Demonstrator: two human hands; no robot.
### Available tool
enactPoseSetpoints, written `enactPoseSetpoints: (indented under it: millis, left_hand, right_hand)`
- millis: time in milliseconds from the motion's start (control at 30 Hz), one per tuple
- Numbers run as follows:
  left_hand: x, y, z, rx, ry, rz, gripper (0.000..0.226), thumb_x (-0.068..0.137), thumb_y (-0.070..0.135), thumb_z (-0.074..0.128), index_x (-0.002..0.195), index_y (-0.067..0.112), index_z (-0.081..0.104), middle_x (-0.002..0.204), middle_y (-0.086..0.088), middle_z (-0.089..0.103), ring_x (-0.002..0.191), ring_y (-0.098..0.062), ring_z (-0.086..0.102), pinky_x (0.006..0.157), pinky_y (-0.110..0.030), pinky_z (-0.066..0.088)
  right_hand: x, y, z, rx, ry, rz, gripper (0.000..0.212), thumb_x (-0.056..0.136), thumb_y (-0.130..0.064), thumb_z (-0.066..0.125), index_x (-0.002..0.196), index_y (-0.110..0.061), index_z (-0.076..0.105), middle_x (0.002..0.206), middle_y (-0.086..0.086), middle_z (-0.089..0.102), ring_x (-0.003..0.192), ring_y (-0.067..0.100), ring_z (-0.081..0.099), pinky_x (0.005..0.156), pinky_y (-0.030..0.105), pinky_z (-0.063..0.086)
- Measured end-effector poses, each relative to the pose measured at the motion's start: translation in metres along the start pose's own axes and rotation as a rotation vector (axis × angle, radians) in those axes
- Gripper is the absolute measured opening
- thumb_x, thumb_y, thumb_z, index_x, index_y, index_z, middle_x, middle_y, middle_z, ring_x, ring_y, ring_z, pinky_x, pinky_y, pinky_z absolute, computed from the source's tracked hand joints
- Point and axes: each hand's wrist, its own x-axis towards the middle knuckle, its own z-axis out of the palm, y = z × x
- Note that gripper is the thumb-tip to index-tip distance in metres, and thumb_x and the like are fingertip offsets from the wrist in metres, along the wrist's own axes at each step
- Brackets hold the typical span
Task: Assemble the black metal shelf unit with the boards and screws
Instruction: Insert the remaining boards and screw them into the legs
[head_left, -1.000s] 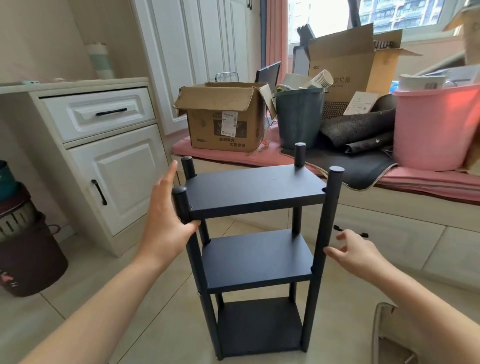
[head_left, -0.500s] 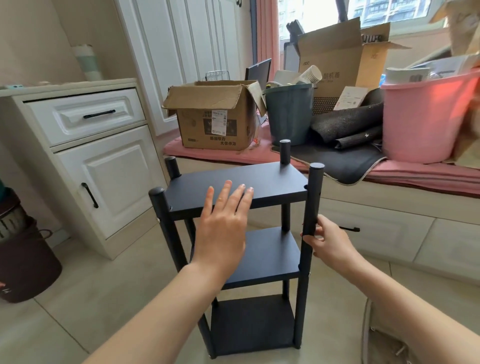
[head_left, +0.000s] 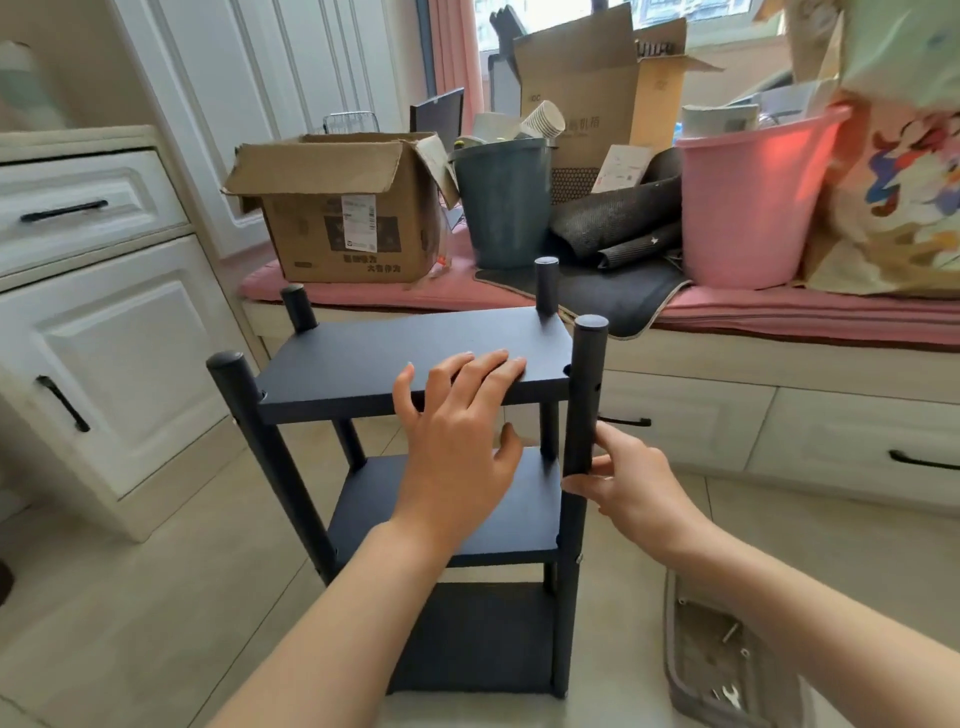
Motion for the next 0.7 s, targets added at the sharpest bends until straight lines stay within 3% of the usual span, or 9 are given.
enactPoseSetpoints:
  millis: [133,233,300,400,500,633,700]
  left_hand:
    - [0.007,-0.004,-0.003,-0.125,-0.002,0.013,0.052,0.077,0.001,0.074,0.126,0.018,0.068,0.132,0.001,0.065,0.132,-0.023,0.050,0.118,-0.051,0.004]
    - [0.012,-0.001,-0.011,-0.270,0.014,-0.083,0.042,0.079,0.009,0.058,0.118,0.018,0.071,0.127,0.008,0.065,0.131,-0.009,0.045,0.121,-0.042,0.001]
    - [0.009,0.007,-0.017,-0.369,0.087,-0.201,0.039,0.081,0.013,0.055,0.116,0.020,0.070,0.124,0.015,0.059,0.126,0.002,0.042,0.124,-0.034,0.013]
    - [0.000,0.025,-0.026,-0.491,0.331,-0.440,0.026,0.084,0.020,0.059,0.110,0.023,0.061,0.109,0.017,0.052,0.108,0.002,0.046,0.096,-0.008,0.037]
    - [-0.007,0.038,-0.030,-0.625,0.477,-0.697,0.027,0.089,0.015,0.067,0.100,0.026,0.045,0.100,0.009,0.044,0.095,-0.008,0.048,0.084,-0.019,0.045]
    - [-0.011,0.047,-0.029,-0.851,0.421,-1.028,0.036,0.089,0.030,0.072,0.100,0.024,0.038,0.093,0.000,0.046,0.076,-0.013,0.051,0.062,-0.012,0.045]
    - [-0.012,0.050,-0.025,-1.073,0.278,-1.142,0.043,0.088,0.037,0.074,0.114,0.016,0.047,0.098,-0.002,0.061,0.081,-0.015,0.065,0.066,-0.017,0.046]
  right_hand:
    - [-0.016,-0.005,-0.005,0.017,-0.023,-0.004,0.046,0.085,-0.012,0.074,0.122,-0.033,0.057,0.101,-0.015,0.067,0.085,-0.006,0.063,0.065,0.003,0.048]
    - [-0.026,-0.009,-0.003,-0.001,-0.046,-0.001,0.047,0.085,-0.015,0.075,0.123,-0.036,0.055,0.101,-0.017,0.066,0.088,-0.004,0.064,0.078,0.014,0.052]
    - [-0.032,-0.011,-0.001,-0.022,-0.071,0.005,0.043,0.086,-0.018,0.075,0.119,-0.038,0.056,0.100,-0.018,0.066,0.090,-0.003,0.064,0.084,0.024,0.054]
    - [-0.036,-0.013,0.003,-0.068,-0.099,-0.012,0.034,0.086,-0.021,0.075,0.103,-0.043,0.054,0.097,-0.016,0.066,0.088,-0.001,0.064,0.074,0.018,0.053]
    - [-0.036,-0.013,0.004,-0.095,-0.088,-0.013,0.032,0.087,-0.022,0.073,0.099,-0.043,0.052,0.098,-0.012,0.066,0.087,0.003,0.065,0.067,0.016,0.051]
    - [-0.036,-0.013,0.005,-0.124,-0.078,-0.007,0.033,0.089,-0.023,0.071,0.098,-0.046,0.048,0.097,-0.013,0.064,0.085,0.006,0.065,0.057,0.016,0.051]
    - [-0.037,-0.013,0.006,-0.130,-0.073,0.001,0.031,0.090,-0.023,0.070,0.101,-0.042,0.049,0.097,-0.011,0.064,0.084,0.007,0.066,0.057,0.017,0.052]
